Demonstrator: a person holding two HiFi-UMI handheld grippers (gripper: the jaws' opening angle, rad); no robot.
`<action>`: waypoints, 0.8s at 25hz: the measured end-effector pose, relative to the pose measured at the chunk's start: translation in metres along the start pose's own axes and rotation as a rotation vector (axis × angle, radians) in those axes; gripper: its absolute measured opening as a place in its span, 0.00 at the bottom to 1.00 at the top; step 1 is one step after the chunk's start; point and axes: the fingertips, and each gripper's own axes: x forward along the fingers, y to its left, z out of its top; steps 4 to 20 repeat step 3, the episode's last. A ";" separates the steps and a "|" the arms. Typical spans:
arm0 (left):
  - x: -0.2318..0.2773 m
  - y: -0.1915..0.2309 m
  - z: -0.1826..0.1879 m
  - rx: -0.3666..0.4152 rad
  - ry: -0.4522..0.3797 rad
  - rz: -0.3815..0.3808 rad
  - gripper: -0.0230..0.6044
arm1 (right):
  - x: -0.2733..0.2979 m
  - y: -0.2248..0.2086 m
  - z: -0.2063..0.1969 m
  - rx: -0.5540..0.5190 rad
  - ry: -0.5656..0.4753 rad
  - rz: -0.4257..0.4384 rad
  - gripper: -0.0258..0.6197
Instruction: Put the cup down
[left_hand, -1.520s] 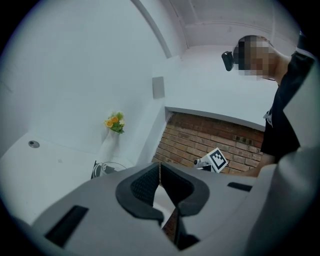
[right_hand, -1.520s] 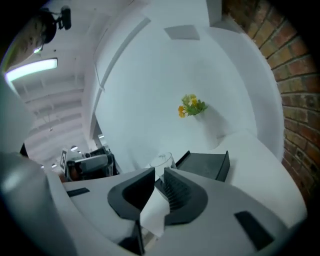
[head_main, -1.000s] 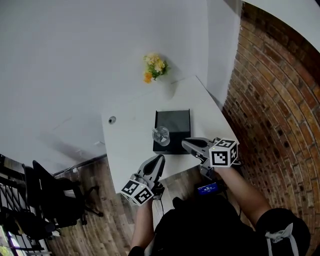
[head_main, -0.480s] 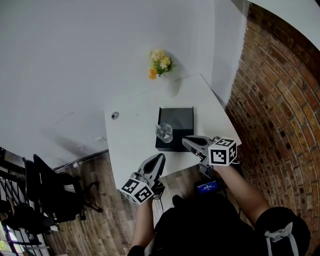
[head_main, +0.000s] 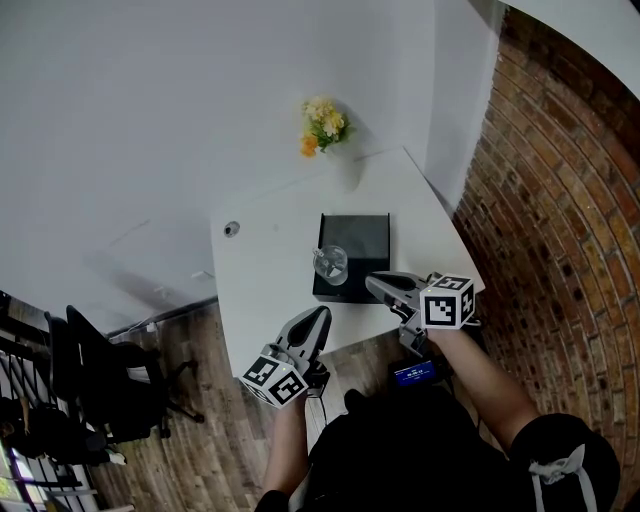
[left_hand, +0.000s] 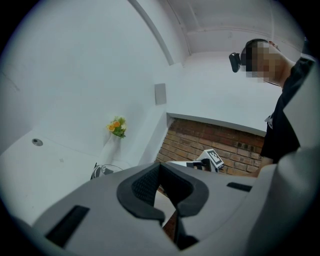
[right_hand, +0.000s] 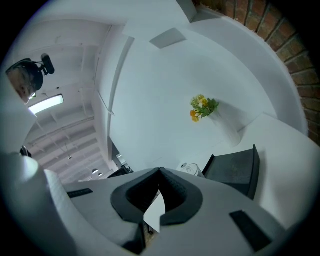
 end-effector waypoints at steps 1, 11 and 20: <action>0.000 0.001 0.000 -0.001 0.000 0.001 0.05 | 0.000 -0.001 0.000 -0.003 0.004 -0.002 0.06; 0.001 0.002 0.000 -0.001 0.000 0.004 0.05 | 0.001 -0.003 0.000 -0.010 0.010 -0.005 0.06; 0.001 0.002 0.000 -0.001 0.000 0.004 0.05 | 0.001 -0.003 0.000 -0.010 0.010 -0.005 0.06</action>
